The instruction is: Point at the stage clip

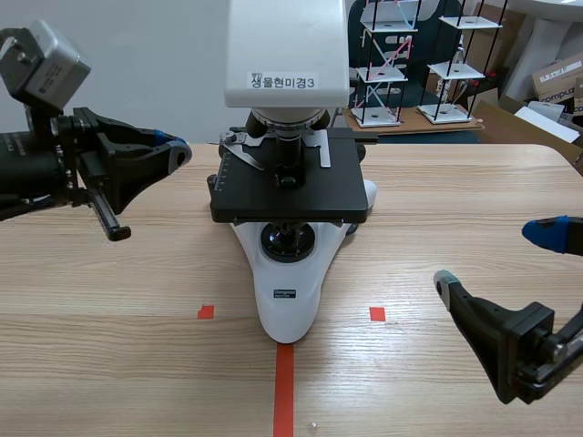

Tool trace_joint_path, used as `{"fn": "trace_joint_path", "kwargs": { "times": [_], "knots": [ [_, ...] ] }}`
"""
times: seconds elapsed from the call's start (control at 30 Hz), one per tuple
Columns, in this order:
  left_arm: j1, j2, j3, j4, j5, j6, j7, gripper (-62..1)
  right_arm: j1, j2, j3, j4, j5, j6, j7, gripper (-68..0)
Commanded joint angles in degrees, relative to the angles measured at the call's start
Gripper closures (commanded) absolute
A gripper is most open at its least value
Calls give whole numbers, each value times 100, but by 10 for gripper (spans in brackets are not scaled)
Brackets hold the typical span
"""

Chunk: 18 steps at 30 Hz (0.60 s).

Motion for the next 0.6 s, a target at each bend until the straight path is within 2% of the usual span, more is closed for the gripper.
{"fn": "trace_joint_path", "kwargs": {
  "times": [0.0, 0.23, 0.57],
  "knots": [
    [-166, 31, 63, -66, -46, 13, -81, -40, 4, 7, 85, 107, 57, -22, 87, -648],
    [-710, 155, 446, -625, -46, 11, -98, -40, 4, 7, 85, 107, 57, -22, 87, -648],
    [-802, 254, 485, -702, -44, 9, -79, -40, 4, 7, 85, 107, 57, -22, 87, -648]
  ]
}}
